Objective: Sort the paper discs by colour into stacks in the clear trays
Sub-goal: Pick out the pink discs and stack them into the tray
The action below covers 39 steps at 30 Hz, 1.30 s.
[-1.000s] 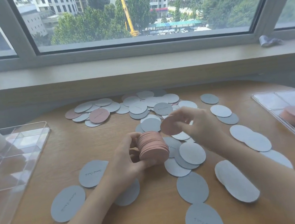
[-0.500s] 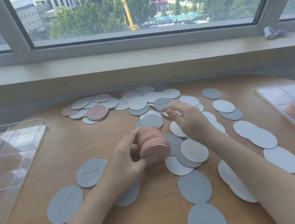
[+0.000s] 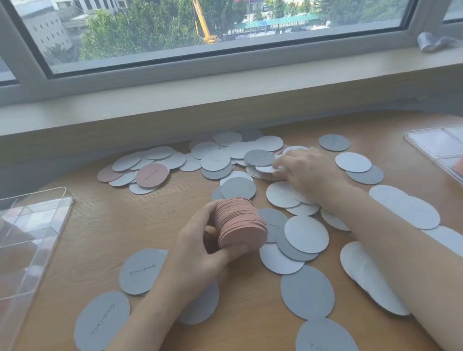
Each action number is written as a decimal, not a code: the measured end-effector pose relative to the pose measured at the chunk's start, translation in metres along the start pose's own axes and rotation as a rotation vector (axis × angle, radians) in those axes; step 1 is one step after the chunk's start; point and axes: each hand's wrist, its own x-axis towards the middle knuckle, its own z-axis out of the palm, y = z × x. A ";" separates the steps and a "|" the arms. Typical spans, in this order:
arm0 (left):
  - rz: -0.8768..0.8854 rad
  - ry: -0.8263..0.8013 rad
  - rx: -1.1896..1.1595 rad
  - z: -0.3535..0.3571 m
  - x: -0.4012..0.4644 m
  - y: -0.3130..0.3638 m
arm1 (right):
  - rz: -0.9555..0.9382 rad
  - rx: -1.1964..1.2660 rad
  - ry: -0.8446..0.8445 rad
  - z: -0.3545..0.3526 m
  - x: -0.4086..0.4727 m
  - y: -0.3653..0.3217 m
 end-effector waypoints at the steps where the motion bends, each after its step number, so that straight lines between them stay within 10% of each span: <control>1: 0.001 -0.001 -0.004 0.000 -0.001 0.000 | -0.008 0.000 0.072 0.001 -0.001 0.000; 11: -0.009 -0.012 -0.012 -0.002 0.001 -0.002 | 0.045 -0.002 -0.026 0.002 0.001 -0.002; 23: -0.001 -0.004 -0.002 -0.002 0.001 0.000 | -0.063 0.076 0.339 -0.002 -0.005 -0.009; 29: -0.004 0.000 -0.022 -0.003 0.001 0.001 | -0.170 0.619 0.115 -0.014 -0.014 -0.035; 39: -0.006 -0.008 -0.057 -0.003 0.001 0.000 | -0.068 0.592 -0.032 -0.014 -0.017 -0.050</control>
